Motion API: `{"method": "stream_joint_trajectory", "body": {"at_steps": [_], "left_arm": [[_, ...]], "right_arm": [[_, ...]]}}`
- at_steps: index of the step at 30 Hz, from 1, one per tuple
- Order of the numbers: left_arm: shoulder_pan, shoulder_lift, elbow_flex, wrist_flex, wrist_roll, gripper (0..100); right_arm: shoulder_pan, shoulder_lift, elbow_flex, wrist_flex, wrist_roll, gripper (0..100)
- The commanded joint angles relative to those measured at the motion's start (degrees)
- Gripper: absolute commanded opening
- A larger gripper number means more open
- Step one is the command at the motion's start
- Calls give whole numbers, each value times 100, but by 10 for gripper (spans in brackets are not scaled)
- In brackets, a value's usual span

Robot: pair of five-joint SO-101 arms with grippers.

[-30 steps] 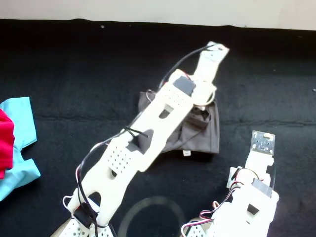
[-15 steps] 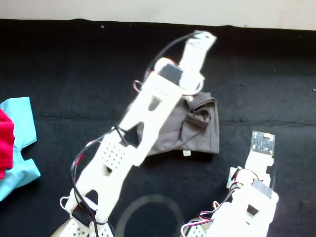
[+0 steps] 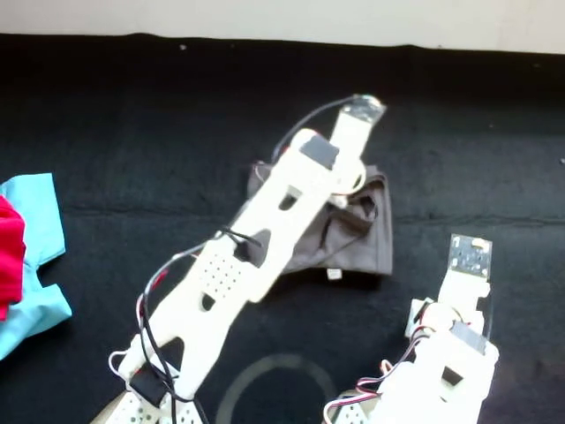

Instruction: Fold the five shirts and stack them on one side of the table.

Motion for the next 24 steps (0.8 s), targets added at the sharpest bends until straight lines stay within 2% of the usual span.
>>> {"method": "stream_joint_trajectory", "body": {"at_steps": [1,10,13,17,24], "left_arm": [[163,-101,-268,-484,44,10],[295,-48,-523,-1644,44,10],[321,-57,-541,-1697,44,11],[233,-259,-954,-1029,35,10],[-154,-708,-2387,1565,0,10]], "right_arm": [[127,-4,92,-84,53,84],[127,-4,101,-84,62,84],[127,-4,101,-84,53,84],[127,-4,101,-84,53,84],[84,-4,-180,189,44,60]]}}
